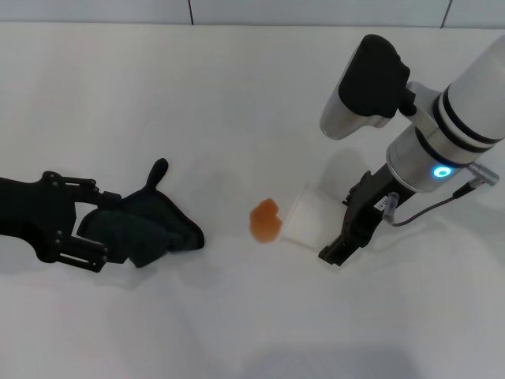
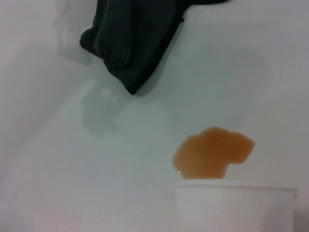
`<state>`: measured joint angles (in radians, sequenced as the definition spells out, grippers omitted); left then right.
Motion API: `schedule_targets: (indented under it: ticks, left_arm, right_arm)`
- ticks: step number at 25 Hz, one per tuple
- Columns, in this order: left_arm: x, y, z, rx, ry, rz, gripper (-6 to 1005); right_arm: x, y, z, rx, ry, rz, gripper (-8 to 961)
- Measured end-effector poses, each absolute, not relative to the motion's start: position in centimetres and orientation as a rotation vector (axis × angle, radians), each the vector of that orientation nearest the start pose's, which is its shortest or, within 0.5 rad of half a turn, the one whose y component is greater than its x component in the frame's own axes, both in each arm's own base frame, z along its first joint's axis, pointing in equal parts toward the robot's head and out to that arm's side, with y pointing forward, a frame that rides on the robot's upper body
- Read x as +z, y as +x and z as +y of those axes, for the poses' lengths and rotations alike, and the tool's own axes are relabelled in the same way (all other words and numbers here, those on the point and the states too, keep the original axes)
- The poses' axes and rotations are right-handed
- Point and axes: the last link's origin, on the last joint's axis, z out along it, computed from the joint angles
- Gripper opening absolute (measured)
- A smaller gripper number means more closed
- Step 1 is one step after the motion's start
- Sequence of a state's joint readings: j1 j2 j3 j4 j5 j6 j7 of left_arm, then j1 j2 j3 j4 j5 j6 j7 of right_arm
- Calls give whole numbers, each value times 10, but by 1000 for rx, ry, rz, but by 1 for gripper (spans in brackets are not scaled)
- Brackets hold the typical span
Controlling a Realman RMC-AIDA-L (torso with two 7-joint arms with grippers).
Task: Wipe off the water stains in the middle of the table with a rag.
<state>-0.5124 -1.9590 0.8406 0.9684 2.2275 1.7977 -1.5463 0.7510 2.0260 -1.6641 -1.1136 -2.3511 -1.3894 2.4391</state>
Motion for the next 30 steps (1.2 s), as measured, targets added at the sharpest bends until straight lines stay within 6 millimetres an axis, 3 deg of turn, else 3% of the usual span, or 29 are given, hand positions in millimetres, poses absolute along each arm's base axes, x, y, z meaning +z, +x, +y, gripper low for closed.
schedule_targets:
  ticks: [12, 21, 25, 30]
  left_arm:
    - [62, -268, 317, -137, -3012, -475, 875]
    - [62, -268, 317, -138, -3011, -475, 874]
    - [62, -269, 316, -139, -3009, -480, 874]
    - [61, -269, 316, -146, -3008, -478, 874]
  right_arm:
    - [-69, 154, 355, -568, -2875, 577, 823]
    - [-67, 154, 354, -573, -2881, 585, 732]
    - [-54, 155, 358, -472, -2872, 619, 692]
    - [-22, 176, 357, -181, -2865, 636, 656]
